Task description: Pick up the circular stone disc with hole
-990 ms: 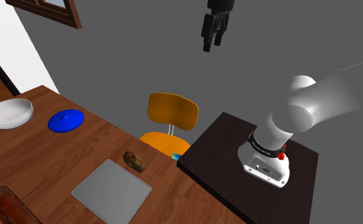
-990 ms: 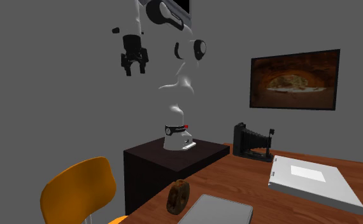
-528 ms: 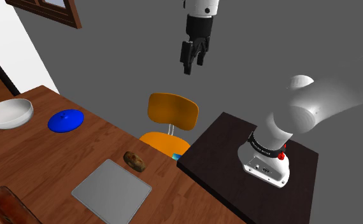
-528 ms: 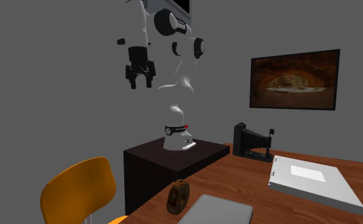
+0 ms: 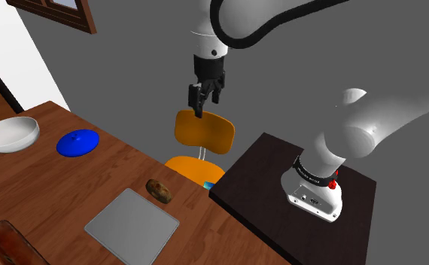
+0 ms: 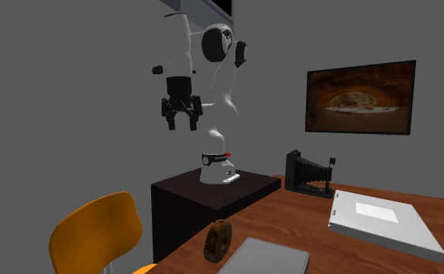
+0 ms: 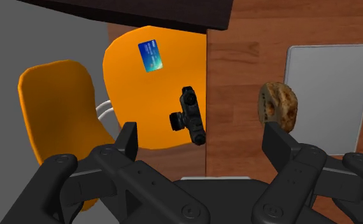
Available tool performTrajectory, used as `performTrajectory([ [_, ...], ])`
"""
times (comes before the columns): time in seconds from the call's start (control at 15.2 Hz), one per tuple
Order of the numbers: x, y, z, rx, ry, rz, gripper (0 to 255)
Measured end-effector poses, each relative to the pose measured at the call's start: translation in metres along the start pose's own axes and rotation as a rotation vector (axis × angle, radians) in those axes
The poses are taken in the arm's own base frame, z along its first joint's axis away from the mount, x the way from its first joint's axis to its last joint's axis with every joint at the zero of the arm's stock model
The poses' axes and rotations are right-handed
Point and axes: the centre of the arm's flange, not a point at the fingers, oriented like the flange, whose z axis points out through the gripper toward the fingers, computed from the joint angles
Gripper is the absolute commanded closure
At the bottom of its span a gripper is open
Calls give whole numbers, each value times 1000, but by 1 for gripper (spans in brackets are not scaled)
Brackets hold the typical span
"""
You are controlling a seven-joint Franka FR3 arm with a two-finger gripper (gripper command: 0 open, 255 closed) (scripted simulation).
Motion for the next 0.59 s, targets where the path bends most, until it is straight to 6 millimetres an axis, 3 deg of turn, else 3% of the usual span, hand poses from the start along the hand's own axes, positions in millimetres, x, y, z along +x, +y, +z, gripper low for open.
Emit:
performTrajectory([
  [0.59, 41, -75, 87, -28, -4, -13, 0],
])
